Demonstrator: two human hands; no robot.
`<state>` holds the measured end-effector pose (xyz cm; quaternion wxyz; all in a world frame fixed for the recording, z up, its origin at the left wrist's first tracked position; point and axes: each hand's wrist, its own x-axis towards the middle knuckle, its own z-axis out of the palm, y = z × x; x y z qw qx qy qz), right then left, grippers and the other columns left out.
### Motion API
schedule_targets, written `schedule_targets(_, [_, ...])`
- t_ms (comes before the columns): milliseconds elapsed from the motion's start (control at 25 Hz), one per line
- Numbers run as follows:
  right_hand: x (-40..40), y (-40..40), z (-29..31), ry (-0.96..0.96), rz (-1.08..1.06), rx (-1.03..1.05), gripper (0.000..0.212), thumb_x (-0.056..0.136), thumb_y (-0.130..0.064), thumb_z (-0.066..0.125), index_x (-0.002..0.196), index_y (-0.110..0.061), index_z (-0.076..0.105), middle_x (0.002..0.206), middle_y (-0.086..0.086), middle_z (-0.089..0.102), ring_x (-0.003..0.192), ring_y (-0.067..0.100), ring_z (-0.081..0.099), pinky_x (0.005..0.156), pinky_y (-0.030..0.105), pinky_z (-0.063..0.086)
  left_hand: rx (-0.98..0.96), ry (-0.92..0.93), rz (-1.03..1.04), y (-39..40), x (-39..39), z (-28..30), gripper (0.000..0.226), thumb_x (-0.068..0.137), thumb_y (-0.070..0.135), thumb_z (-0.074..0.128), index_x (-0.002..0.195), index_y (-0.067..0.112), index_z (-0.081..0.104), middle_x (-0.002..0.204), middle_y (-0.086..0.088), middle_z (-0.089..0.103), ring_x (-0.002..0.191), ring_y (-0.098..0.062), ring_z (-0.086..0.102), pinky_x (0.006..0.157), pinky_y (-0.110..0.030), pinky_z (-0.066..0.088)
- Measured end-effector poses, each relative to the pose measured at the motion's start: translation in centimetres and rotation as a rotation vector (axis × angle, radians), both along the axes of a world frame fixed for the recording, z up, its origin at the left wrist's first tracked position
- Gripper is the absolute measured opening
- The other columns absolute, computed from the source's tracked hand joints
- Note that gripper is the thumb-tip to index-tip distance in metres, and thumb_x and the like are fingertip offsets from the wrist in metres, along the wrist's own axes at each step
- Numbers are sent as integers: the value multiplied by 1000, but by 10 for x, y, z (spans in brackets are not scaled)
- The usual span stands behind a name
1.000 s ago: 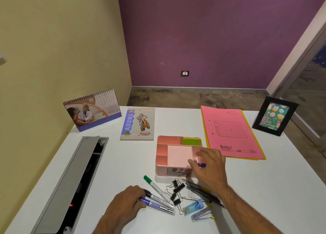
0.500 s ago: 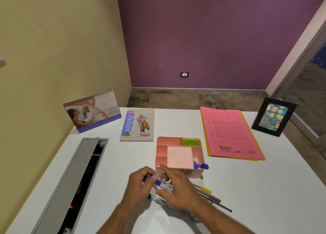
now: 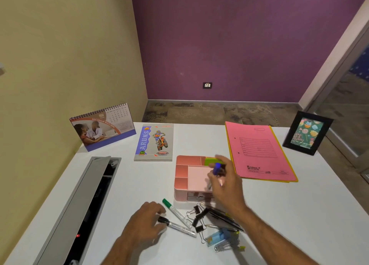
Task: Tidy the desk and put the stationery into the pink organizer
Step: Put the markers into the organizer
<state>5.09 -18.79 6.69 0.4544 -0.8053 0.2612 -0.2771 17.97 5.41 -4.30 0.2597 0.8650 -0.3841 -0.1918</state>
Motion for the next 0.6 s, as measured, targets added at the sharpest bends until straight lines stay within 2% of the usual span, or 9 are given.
schedule_targets(80, [-1, -18, 5, -16, -69, -77, 51, 86, -1, 66, 130, -21, 50, 103, -6, 67, 88, 10, 65, 77, 18, 53, 83, -38, -22, 11, -1, -14, 32, 74, 43, 66, 105, 40, 56, 100, 23, 53, 100, 1, 47, 84, -22, 43])
schedule_targets(200, [-3, -38, -1, 1, -147, -118, 40, 86, 3, 64, 121, -16, 58, 104, -2, 66, 90, 19, 64, 77, 33, 57, 112, -101, -32, 14, 0, -27, 30, 79, 40, 66, 108, 39, 58, 101, 21, 55, 98, -3, 48, 84, -24, 41])
schedule_targets(320, [-8, -47, -16, 64, -147, -68, 35, 89, -2, 62, 119, -20, 57, 102, 1, 66, 84, 25, 68, 69, 37, 61, 125, -143, -32, 8, -1, -28, 23, 80, 42, 65, 100, 34, 58, 95, 19, 53, 93, -9, 49, 79, -28, 42])
schedule_targets(400, [-12, -49, -31, 135, -112, -86, 31, 91, -8, 61, 117, -25, 56, 97, 0, 67, 82, 24, 69, 67, 40, 61, 137, -160, -32, 3, -3, -27, 19, 80, 41, 62, 95, 29, 58, 93, 16, 53, 92, -11, 49, 77, -30, 41])
schedule_targets(480, [-15, -50, -42, 230, -75, -129, 28, 94, -12, 58, 118, -25, 57, 99, 0, 68, 87, 21, 68, 66, 31, 57, 124, -158, -29, 0, -5, -26, 17, 81, 38, 61, 93, 27, 57, 88, 16, 52, 90, -12, 49, 72, -27, 38])
schedule_targets(560, [-17, -51, -48, 344, -52, -183, 25, 95, -15, 55, 119, -21, 60, 106, 0, 68, 92, 14, 61, 65, 14, 45, 107, -157, -34, 0, -7, -27, 14, 82, 36, 60, 93, 27, 57, 84, 18, 50, 88, -11, 48, 69, -22, 34])
schedule_targets(600, [-18, -51, -51, 389, -44, -212, 23, 96, -16, 54, 118, -19, 63, 109, 0, 67, 92, 12, 57, 67, 13, 40, 98, -149, -38, 0, -7, -27, 14, 84, 36, 59, 95, 28, 57, 85, 18, 50, 88, -10, 49, 71, -22, 36])
